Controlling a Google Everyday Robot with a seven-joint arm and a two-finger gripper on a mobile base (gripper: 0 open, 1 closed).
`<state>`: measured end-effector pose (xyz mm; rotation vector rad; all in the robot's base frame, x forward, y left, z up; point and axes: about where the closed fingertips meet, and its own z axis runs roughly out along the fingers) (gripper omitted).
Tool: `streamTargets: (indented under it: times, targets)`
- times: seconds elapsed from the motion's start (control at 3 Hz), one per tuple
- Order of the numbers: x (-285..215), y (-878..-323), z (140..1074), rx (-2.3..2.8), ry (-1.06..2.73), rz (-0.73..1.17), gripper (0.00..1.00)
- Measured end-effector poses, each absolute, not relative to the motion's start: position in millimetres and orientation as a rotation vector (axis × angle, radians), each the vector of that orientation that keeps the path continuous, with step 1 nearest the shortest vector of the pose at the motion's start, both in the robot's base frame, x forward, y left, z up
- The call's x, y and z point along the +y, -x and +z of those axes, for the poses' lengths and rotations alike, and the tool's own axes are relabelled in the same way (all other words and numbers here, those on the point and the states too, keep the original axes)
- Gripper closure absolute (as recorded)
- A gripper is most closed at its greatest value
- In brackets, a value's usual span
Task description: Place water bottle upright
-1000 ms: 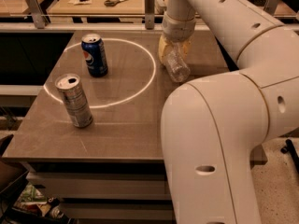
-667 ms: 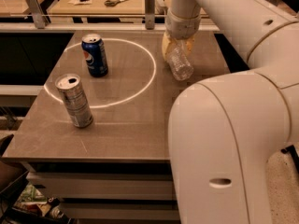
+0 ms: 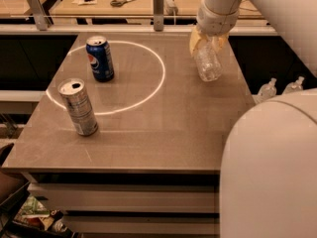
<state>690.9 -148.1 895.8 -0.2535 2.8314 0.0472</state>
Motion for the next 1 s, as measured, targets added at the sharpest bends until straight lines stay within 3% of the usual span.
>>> streamTargets:
  times: [1.0]
  targets:
    - [-183.6,-693.4,974.0,2.407,0.397,0.042,1.0]
